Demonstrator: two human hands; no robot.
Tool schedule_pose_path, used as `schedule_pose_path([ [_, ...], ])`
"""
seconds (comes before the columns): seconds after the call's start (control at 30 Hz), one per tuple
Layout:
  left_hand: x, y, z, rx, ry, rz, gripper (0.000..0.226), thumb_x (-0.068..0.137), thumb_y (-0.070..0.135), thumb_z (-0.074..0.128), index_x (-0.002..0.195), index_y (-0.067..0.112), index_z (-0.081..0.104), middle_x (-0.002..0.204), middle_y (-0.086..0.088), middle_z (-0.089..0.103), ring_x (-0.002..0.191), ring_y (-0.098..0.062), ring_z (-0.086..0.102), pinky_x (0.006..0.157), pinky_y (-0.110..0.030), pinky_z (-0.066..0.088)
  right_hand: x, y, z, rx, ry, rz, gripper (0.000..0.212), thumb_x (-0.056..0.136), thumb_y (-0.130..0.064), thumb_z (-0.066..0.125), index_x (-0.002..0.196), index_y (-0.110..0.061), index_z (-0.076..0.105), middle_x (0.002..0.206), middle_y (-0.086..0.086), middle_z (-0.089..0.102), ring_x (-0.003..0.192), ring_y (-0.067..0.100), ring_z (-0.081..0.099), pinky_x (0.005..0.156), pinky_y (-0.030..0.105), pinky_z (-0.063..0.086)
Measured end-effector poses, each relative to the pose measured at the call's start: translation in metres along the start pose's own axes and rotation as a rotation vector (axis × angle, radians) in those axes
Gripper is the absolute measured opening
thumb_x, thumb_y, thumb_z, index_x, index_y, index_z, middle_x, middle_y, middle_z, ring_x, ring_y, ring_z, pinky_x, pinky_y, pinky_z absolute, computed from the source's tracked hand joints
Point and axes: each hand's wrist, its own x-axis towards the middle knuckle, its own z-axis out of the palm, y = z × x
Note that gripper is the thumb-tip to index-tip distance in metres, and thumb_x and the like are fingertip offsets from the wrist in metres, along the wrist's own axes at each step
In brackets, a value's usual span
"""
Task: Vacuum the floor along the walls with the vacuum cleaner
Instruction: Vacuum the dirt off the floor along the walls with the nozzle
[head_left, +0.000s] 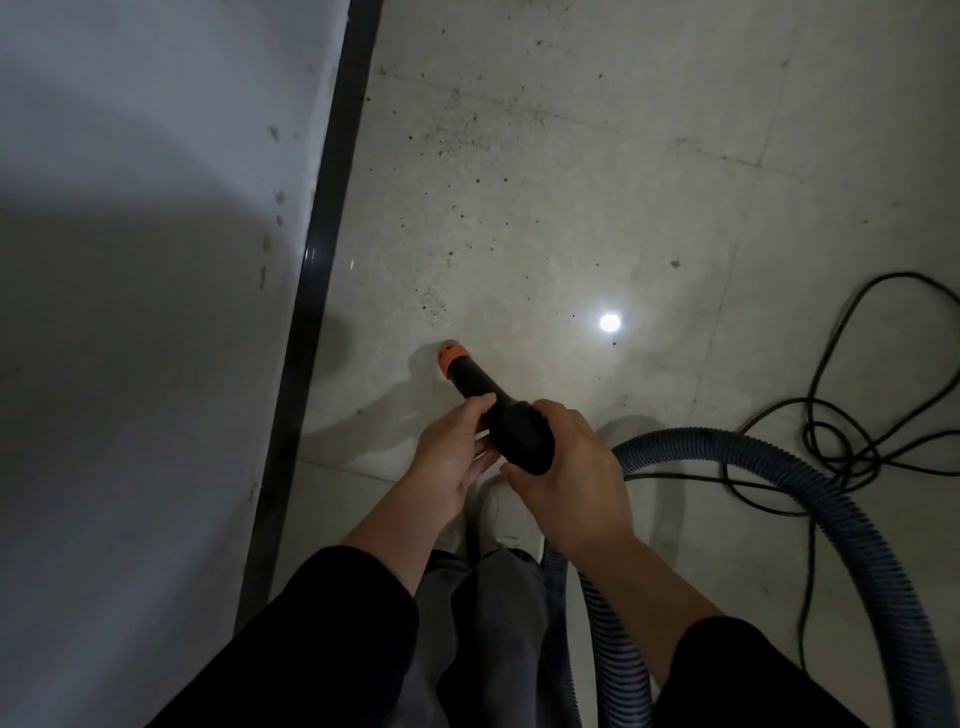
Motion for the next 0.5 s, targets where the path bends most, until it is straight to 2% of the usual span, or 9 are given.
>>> schedule_pose_path([
  [0.13, 0.001, 0.004, 0.006, 0.006, -0.006, -0.002, 0.022, 0.097, 0.024, 0.059, 0.115, 0.011, 0.058, 0.102, -0.005, 0.069, 0.093, -0.016, 0.068, 0.074, -0.024, 0.055, 0.004, 0.000, -0.003, 0.015, 0.016, 0.004, 0.047, 0.078, -0.015, 0.076, 0.120, -0.016, 0.056, 0.106, 0.001, 0.061, 0.090, 0.020, 0.059, 0.075, 0.033, 0.052],
  [0.3, 0.002, 0.009, 0.008, 0.020, -0.010, 0.005, 0.029, 0.097, 0.025, 0.058, 0.121, 0.010, 0.058, 0.104, -0.005, 0.068, 0.095, -0.017, 0.068, 0.073, -0.024, 0.055, 0.006, -0.001, -0.004, 0.023, 0.028, 0.006, 0.051, 0.077, -0.015, 0.078, 0.123, -0.016, 0.056, 0.108, 0.000, 0.061, 0.093, 0.019, 0.059, 0.077, 0.030, 0.051],
  [0.5, 0.002, 0.013, 0.007, 0.005, -0.031, 0.016, 0.025, 0.097, 0.024, 0.057, 0.119, 0.011, 0.057, 0.105, -0.005, 0.068, 0.098, -0.017, 0.067, 0.075, -0.024, 0.055, 0.009, -0.005, -0.001, 0.007, 0.033, 0.005, 0.055, 0.077, -0.017, 0.079, 0.126, -0.016, 0.054, 0.110, 0.000, 0.061, 0.094, 0.019, 0.059, 0.078, 0.032, 0.052],
])
